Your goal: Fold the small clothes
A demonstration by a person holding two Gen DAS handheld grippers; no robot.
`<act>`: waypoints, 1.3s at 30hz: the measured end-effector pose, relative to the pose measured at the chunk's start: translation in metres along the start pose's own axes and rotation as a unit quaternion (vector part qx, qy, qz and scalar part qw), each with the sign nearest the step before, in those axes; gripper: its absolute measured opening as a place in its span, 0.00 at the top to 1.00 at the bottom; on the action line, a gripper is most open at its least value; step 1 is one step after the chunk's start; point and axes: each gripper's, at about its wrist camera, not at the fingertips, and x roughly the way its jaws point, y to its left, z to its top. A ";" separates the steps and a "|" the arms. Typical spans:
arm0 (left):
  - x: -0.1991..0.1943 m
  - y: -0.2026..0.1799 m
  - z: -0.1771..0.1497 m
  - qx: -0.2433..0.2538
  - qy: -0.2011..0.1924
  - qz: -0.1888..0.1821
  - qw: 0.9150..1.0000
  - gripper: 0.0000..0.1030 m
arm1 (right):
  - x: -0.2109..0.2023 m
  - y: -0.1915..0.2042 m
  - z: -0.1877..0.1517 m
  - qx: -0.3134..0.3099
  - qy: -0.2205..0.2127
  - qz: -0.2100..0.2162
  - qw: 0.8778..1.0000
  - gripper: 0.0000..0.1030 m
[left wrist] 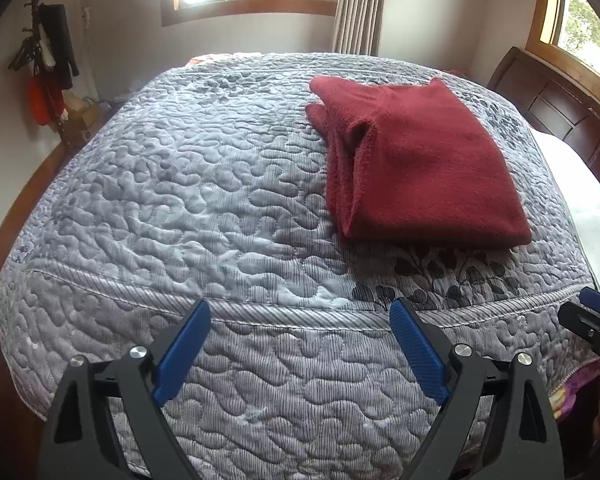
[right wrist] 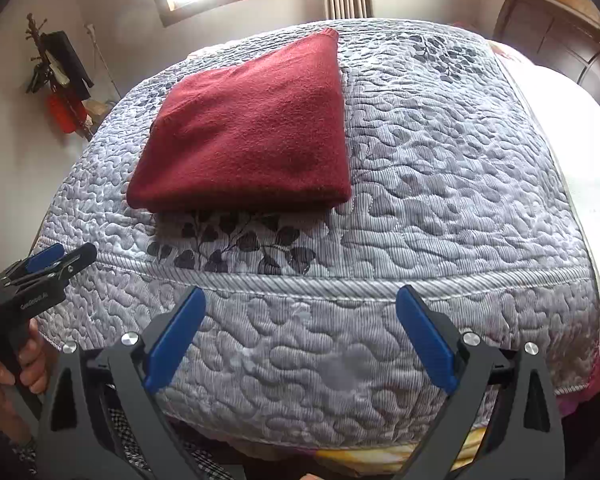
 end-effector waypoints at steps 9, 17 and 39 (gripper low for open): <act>-0.034 -0.009 -0.006 0.016 -0.019 0.007 1.000 0.10 | -0.014 0.006 -0.006 0.022 -0.006 0.002 1.000 0.07; -0.052 -0.013 -0.009 0.021 -0.032 0.007 0.999 0.09 | -0.028 0.013 -0.005 0.017 -0.022 -0.016 0.999 0.07; -0.055 -0.013 -0.013 0.023 -0.031 0.021 0.999 0.08 | -0.028 0.030 -0.008 -0.005 -0.022 -0.031 0.999 0.07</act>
